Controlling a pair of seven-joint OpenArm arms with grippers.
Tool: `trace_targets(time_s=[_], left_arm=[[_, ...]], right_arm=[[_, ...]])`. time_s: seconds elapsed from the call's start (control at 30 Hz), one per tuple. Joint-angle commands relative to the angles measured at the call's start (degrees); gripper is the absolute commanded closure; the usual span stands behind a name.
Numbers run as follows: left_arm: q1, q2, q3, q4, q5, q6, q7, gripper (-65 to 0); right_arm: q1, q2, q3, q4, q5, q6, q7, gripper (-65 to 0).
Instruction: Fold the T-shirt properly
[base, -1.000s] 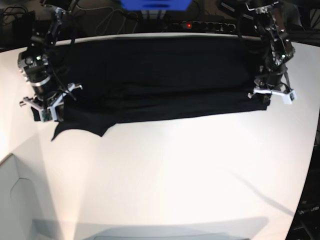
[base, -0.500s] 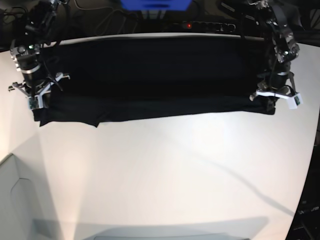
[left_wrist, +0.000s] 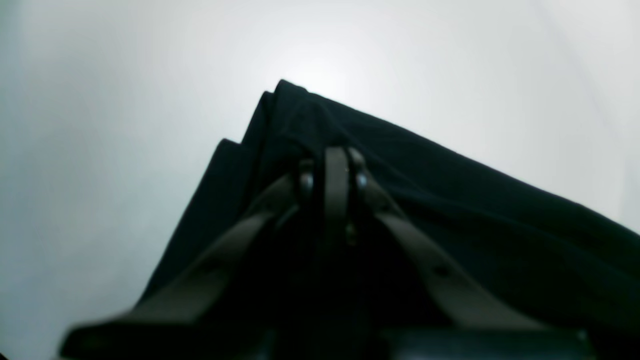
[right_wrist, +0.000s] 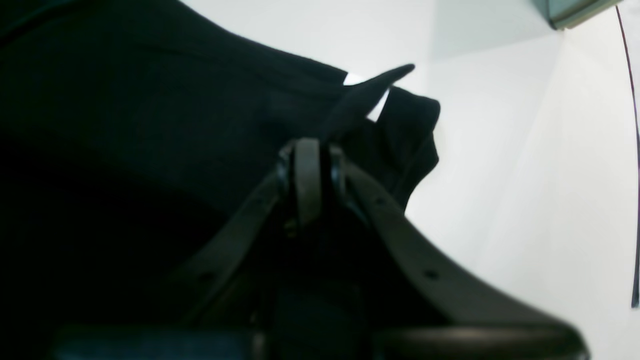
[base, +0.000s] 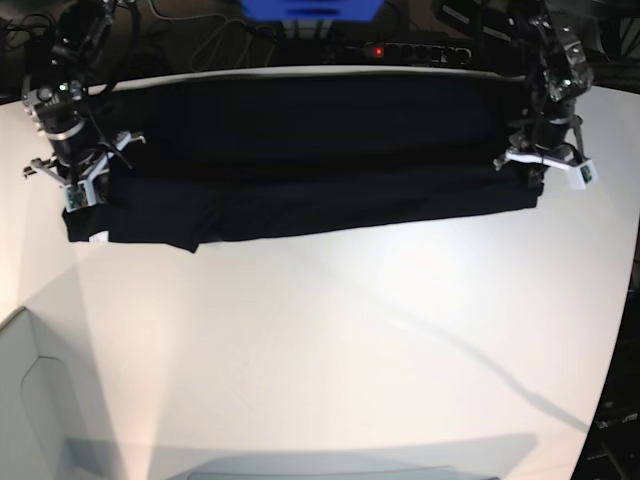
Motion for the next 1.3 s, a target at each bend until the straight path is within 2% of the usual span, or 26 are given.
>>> trace_targets(time_s=[0.0,0.2,0.7,0.73,0.83,0.9,1.0,1.13,1.2,1.27], left_arm=[[-0.04,-0.73,-0.43,0.13,-0.09,-0.1,-1.24,0.0],[-0.31,-0.9,-0.43,-4.97,-0.44,-0.1,-1.5,0.0],[-0.13,-1.08,-0.25,-5.5,-0.44,-0.1,-1.06,-0.1],[-0.13,-1.08,-0.25,-5.5,-0.44,-0.1,-0.97,-0.1],[-0.04,-1.17,-0.17,-5.24,-0.44,-0.1,-0.97,-1.0],[-0.04,-1.17,-0.08,-5.15,-0.18,-0.1,-0.97,-3.9],[0.84,-1.17,0.1,-4.71,-0.09,-0.1,-0.97,-11.8],[1.98,-2.31,0.1,-2.69,-0.44,-0.1,-0.89,-24.8],[3.38,-2.4,-0.34,-1.02,-0.44,-0.1,-0.89,-28.2],[3.91,-2.4,-0.34,0.65,-0.44,-0.1,-0.89,-28.4]], right_arm=[[0.09,0.72,0.2,0.9,0.71,0.8,1.45,0.0],[-1.32,1.51,0.03,0.9,0.71,0.8,1.45,0.0],[-3.87,2.3,0.2,0.81,0.62,0.8,1.45,0.0],[-4.22,2.3,0.2,0.81,0.62,0.8,1.45,-1.0],[-5.19,3.27,0.2,0.9,0.62,0.8,1.45,-11.2],[-5.8,3.79,0.2,0.9,0.62,0.8,1.45,-17.8],[-5.89,3.88,1.96,1.25,0.62,0.8,1.45,-27.2],[-4.75,3.44,6.01,1.43,0.97,0.8,1.81,-32.0],[-3.34,3.44,6.44,1.69,0.97,0.8,1.45,-32.4],[-2.82,3.44,6.01,1.78,0.97,0.8,1.45,-32.5]])
